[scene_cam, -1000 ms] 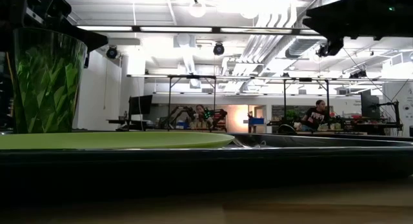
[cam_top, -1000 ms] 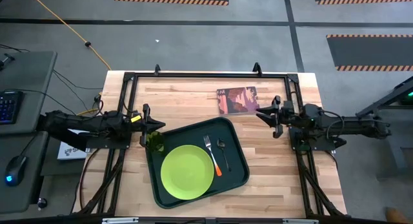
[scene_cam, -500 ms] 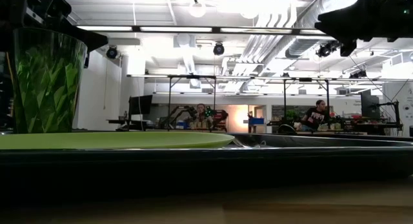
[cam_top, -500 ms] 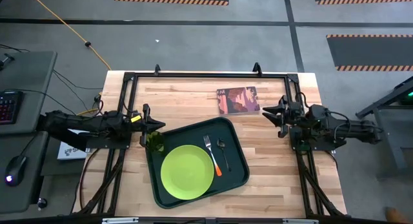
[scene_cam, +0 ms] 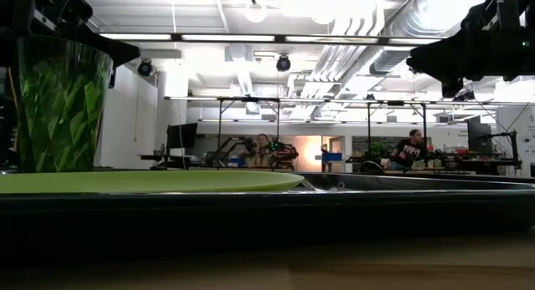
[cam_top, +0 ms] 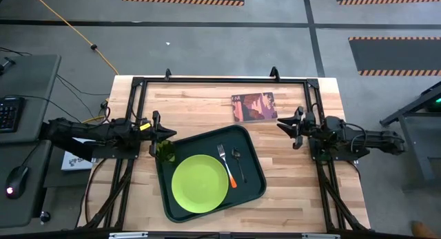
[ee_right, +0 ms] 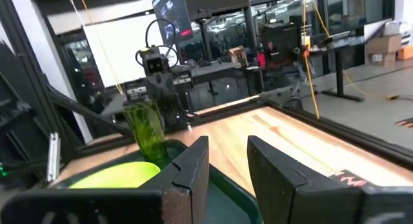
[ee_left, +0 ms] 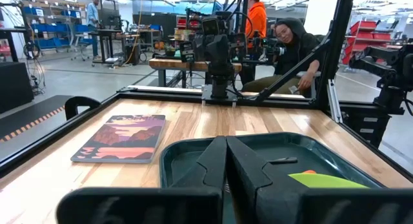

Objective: Pick and place plate/cup/fork/spoon on tray
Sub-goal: Return to Home Position

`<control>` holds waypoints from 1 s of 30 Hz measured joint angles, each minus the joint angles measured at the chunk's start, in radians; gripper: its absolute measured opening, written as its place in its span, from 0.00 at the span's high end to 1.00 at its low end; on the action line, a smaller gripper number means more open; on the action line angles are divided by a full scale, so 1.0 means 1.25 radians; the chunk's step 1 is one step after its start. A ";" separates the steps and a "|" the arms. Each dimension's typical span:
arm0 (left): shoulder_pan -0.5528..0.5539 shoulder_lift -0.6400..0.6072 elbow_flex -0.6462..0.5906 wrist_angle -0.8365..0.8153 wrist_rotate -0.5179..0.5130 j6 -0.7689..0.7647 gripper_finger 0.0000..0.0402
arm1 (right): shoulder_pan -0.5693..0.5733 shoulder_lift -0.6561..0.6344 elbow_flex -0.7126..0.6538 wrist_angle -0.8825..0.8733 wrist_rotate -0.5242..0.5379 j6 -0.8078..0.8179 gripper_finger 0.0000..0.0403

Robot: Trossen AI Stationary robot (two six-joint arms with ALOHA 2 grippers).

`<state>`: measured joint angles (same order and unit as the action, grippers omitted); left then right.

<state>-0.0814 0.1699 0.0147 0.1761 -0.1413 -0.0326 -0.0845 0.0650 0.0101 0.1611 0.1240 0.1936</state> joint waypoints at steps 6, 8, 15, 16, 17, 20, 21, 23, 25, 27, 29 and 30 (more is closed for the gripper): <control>0.000 0.000 0.000 0.000 0.000 0.000 1.00 | 0.000 0.000 0.000 -0.036 0.001 -0.094 0.75; 0.000 0.000 0.000 0.000 0.000 0.000 1.00 | 0.000 0.000 0.000 -0.075 -0.003 -0.096 0.75; 0.000 0.000 0.000 0.000 0.000 0.000 1.00 | 0.000 0.005 0.000 -0.114 -0.078 -0.105 0.75; 0.000 0.000 0.000 0.000 0.000 0.000 1.00 | 0.000 0.005 0.000 -0.113 -0.073 -0.106 0.75; 0.000 0.000 0.000 0.000 0.000 0.000 1.00 | 0.000 0.005 0.000 -0.113 -0.065 -0.107 0.75; 0.000 0.000 0.000 0.000 0.000 0.000 1.00 | 0.000 0.005 0.000 -0.111 -0.062 -0.100 0.75; 0.000 0.000 0.000 0.000 0.000 0.000 1.00 | 0.000 0.005 0.000 -0.111 -0.062 -0.100 0.75; 0.000 0.000 0.000 0.000 0.000 0.000 1.00 | 0.000 0.006 0.000 -0.111 -0.062 -0.099 0.75; 0.000 0.000 0.000 0.000 0.000 0.000 1.00 | 0.000 0.006 0.000 -0.111 -0.062 -0.099 0.75; 0.000 0.000 0.000 0.000 0.000 0.000 1.00 | 0.000 0.006 0.000 -0.111 -0.062 -0.099 0.75; 0.000 0.000 0.000 0.000 0.000 0.000 1.00 | 0.000 0.006 0.000 -0.112 -0.062 -0.099 0.75; 0.000 0.000 0.000 0.000 0.000 0.000 1.00 | 0.000 0.006 0.000 -0.112 -0.062 -0.099 0.75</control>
<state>-0.0812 0.1699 0.0147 0.1761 -0.1413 -0.0326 -0.0849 0.0723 0.0097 0.0216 0.0467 0.0700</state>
